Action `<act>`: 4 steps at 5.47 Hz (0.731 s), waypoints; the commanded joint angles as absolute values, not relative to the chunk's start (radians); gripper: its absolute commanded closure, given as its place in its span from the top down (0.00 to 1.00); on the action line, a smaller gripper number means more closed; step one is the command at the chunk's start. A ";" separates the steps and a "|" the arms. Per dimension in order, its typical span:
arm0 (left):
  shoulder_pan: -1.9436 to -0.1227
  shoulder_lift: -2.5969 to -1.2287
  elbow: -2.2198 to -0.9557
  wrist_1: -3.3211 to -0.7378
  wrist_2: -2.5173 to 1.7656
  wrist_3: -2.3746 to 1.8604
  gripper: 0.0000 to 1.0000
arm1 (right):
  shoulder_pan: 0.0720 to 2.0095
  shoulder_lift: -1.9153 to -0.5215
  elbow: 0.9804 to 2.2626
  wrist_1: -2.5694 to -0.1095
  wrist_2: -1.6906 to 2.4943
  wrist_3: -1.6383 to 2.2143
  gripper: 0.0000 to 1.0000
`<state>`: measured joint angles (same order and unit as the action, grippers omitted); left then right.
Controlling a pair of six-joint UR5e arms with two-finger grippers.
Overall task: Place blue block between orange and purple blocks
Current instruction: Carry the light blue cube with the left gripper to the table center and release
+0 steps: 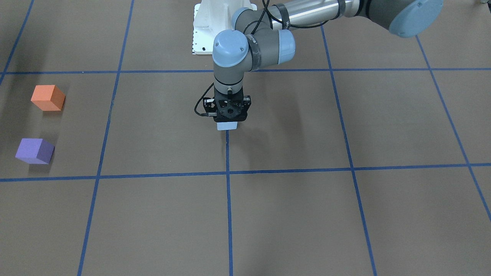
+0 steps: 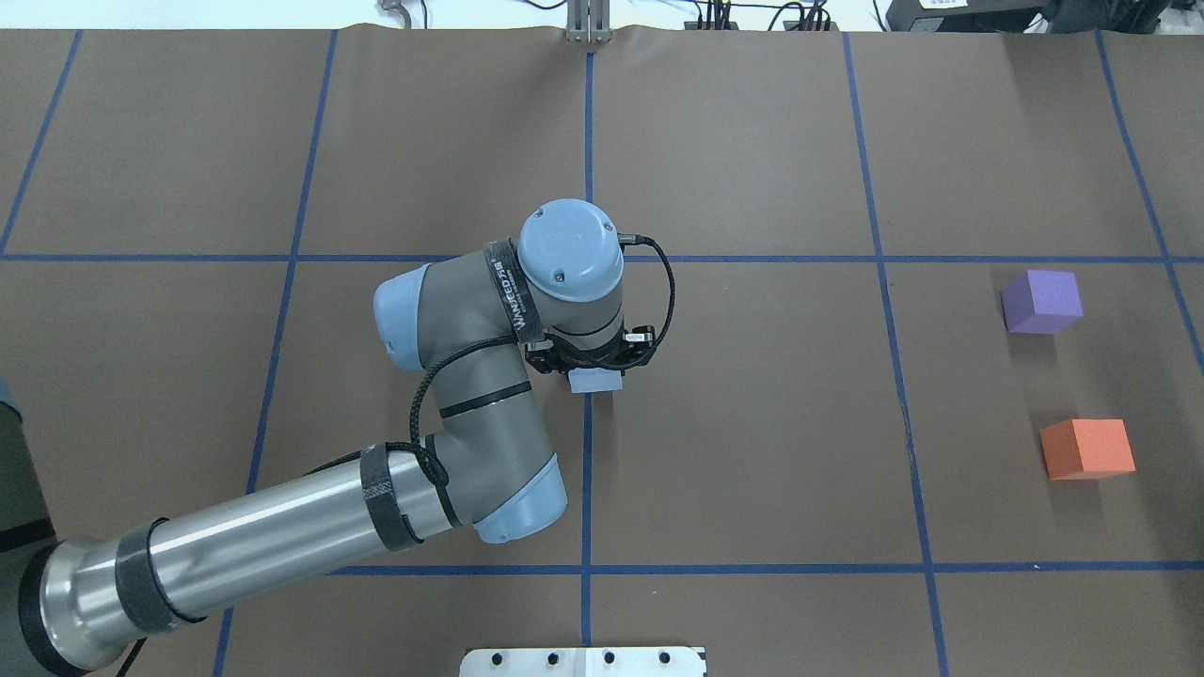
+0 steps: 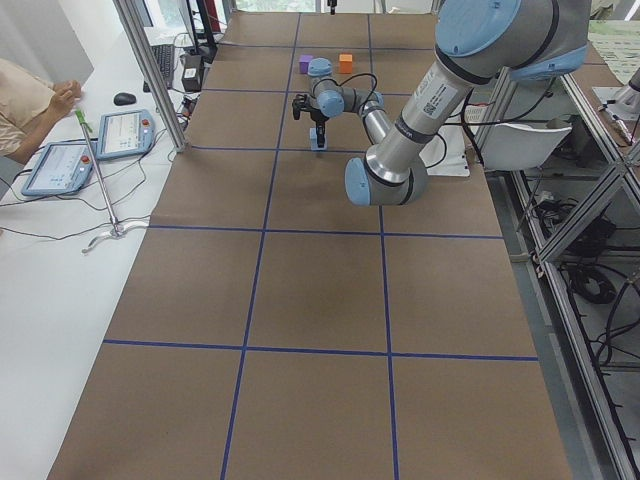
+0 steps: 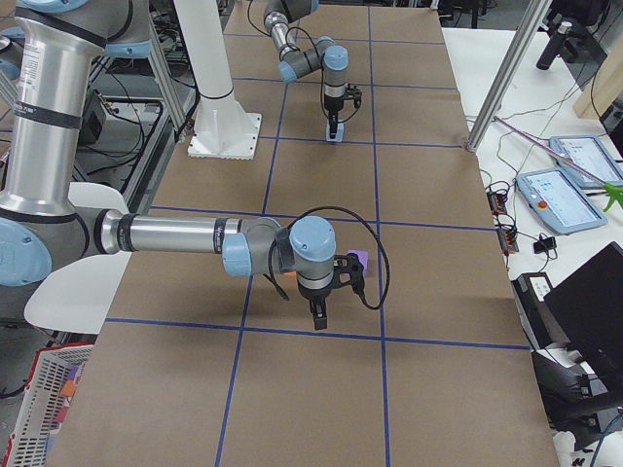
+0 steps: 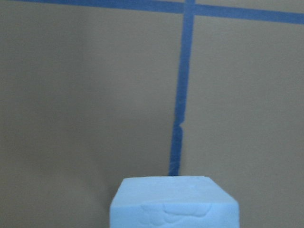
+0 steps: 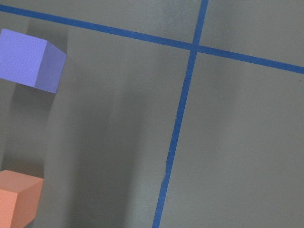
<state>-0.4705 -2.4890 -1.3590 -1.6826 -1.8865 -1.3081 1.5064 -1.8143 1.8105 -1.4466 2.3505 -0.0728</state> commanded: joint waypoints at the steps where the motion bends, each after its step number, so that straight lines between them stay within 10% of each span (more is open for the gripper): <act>1: -0.456 -2.491 -1.328 -1.707 -1.795 -1.299 1.00 | 1.506 -1.815 1.827 -1.407 2.355 -0.077 1.00; 4: -0.622 -2.442 -1.539 -1.506 -1.952 -0.936 1.00 | 1.503 -1.774 1.861 -1.148 2.575 -0.031 1.00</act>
<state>-0.5386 -2.4712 -1.4468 -1.6107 -1.8714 -1.0921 1.5051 -1.8021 1.8503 -1.2395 2.4907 -0.0592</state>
